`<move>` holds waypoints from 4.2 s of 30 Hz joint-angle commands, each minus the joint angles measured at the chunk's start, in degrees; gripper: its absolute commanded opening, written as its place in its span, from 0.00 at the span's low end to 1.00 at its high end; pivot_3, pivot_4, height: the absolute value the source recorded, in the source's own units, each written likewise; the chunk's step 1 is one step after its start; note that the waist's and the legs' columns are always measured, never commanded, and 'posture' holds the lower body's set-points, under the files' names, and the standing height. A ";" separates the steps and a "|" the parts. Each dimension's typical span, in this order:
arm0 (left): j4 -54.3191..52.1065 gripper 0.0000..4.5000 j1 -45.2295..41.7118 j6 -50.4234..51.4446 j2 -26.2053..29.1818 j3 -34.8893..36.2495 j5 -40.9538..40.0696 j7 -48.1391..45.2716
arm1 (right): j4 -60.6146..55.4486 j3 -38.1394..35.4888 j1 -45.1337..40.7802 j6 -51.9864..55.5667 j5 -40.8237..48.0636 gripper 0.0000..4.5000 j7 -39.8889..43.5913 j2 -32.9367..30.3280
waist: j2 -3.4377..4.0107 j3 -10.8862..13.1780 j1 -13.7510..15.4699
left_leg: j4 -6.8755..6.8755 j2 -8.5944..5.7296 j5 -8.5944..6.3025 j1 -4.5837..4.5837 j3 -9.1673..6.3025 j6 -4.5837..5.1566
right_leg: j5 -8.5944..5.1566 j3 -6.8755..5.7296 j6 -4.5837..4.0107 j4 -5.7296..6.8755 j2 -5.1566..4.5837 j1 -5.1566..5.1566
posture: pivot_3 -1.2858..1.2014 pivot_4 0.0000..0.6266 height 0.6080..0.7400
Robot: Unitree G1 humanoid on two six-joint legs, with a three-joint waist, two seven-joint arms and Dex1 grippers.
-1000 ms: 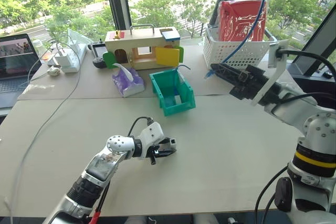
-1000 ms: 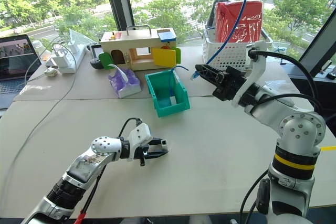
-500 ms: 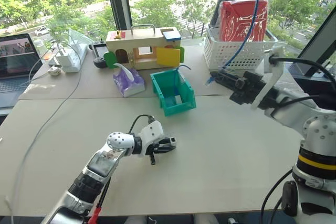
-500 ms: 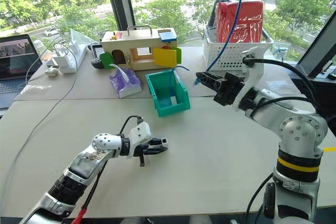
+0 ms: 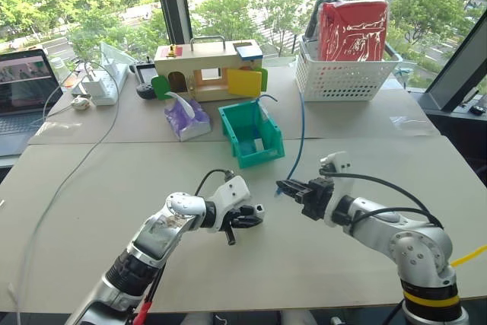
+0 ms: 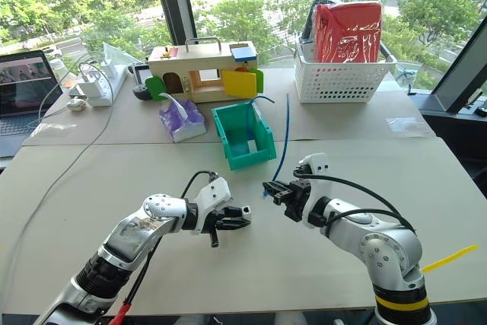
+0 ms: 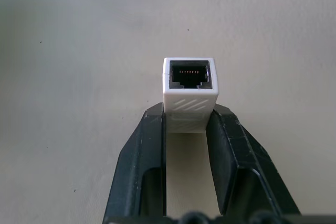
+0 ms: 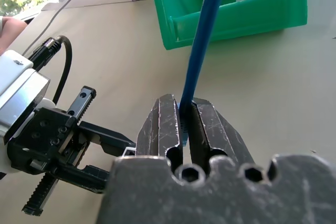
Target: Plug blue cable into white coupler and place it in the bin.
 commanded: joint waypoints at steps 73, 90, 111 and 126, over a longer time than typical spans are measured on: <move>-4.53 0.14 -7.47 36.01 -10.60 2.00 -7.70 19.88 | -5.27 9.44 0.05 9.81 -10.23 0.00 -5.54 5.05 | -0.10 -0.88 0.69 | -0.10 -0.01 -0.01 0.78 -0.03 0.01 | -0.12 0.00 0.22 -0.53 0.03 1.00 | 0.52 0.24 1.00; -4.72 0.14 -7.55 36.52 -11.19 1.42 -9.54 21.56 | -4.63 9.51 2.87 12.85 -8.94 0.00 -2.81 9.09 | -0.12 -0.92 0.69 | -0.20 0.00 -0.02 0.79 -0.03 0.01 | -0.13 0.00 0.22 -0.59 0.03 1.00 | 0.52 0.24 1.00; -7.53 0.14 -5.65 37.68 -11.92 1.55 -10.37 24.68 | 3.11 12.51 5.43 13.89 -10.76 0.00 4.99 5.95 | -0.16 -1.49 0.67 | -0.30 0.00 -0.05 0.88 -0.03 0.05 | -0.24 0.00 0.40 -0.73 0.04 1.09 | 0.52 0.24 1.00; -8.10 0.14 -5.34 38.27 -12.07 2.26 -10.67 25.84 | 8.30 15.25 4.25 8.97 -17.51 0.00 11.02 6.09 | -0.35 -2.56 0.33 | -0.50 0.12 -0.16 1.15 -0.03 0.21 | -0.39 0.05 0.44 -0.80 0.21 1.23 | 0.52 0.24 1.00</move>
